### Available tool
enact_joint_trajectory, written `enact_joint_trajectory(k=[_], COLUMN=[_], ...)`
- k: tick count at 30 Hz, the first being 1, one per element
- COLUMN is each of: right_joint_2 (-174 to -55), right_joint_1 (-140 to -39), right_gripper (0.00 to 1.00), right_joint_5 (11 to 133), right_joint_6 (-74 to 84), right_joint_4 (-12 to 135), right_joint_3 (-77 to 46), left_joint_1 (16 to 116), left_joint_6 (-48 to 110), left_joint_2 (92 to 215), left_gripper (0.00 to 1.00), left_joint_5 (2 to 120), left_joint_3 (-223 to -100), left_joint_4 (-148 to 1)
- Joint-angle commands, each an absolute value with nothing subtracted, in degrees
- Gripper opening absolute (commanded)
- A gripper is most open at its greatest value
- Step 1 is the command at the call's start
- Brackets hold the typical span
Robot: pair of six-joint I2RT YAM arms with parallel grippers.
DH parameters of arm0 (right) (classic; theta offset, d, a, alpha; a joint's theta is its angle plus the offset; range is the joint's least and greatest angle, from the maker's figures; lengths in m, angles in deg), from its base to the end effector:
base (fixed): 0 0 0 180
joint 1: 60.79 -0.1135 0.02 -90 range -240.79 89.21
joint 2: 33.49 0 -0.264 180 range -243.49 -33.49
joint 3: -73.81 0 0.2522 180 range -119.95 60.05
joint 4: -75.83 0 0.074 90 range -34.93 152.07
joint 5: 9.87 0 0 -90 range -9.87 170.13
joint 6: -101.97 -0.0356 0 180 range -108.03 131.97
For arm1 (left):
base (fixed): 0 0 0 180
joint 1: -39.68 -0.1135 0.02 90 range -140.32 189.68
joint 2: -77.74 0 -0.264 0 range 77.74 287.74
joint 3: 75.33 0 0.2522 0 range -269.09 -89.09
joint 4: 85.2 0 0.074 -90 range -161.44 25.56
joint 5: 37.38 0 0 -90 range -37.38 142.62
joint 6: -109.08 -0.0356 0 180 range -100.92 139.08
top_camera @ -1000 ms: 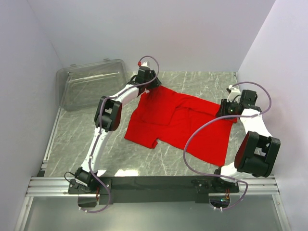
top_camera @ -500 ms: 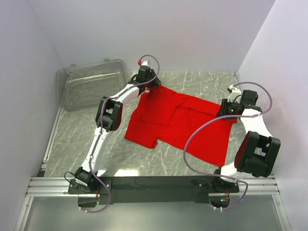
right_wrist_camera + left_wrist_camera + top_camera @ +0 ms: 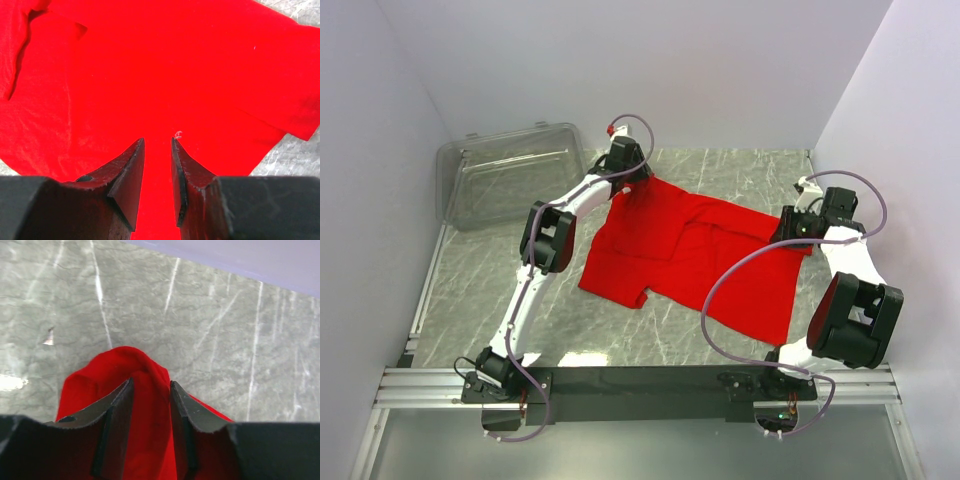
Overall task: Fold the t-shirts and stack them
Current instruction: Fold the tshirt
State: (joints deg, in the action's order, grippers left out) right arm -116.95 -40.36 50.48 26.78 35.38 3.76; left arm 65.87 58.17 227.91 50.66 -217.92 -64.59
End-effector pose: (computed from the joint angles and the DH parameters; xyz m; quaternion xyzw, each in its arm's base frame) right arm 0.2846 -0.0872 0.2325 -0.0342 0.9218 0.1411 0.3594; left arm 0.5350 -0.2618 0.1598 -0.1051 0.8515 -0.2646 0.4404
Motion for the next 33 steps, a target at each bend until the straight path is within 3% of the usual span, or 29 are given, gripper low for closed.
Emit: enact_joint_trajectory(k=[1, 25, 33], right_joint_2=[-116.37, -116.55, -116.55], right_joint_1=[-39.87, -39.61, -39.52], right_gripper=[0.35, 0.35, 0.35], right_joint_5=[49.46, 49.37, 49.20], right_joint_6=[26.56, 27.18, 27.09], right_joint_4=[36.32, 35.88, 36.06], right_joint_3=[2.31, 2.22, 2.31], left_joint_1=[66.48, 67.71, 68.15], left_joint_6=[56.08, 55.55, 53.00], left_joint_2=[224.61, 223.73, 223.02], left_gripper=[0.41, 0.39, 0.47], left_joint_5=[47.09, 48.49, 42.87], left_joint_3=[-220.04, -218.11, -220.48], left_joint_4=[-64.58, -67.66, -65.64])
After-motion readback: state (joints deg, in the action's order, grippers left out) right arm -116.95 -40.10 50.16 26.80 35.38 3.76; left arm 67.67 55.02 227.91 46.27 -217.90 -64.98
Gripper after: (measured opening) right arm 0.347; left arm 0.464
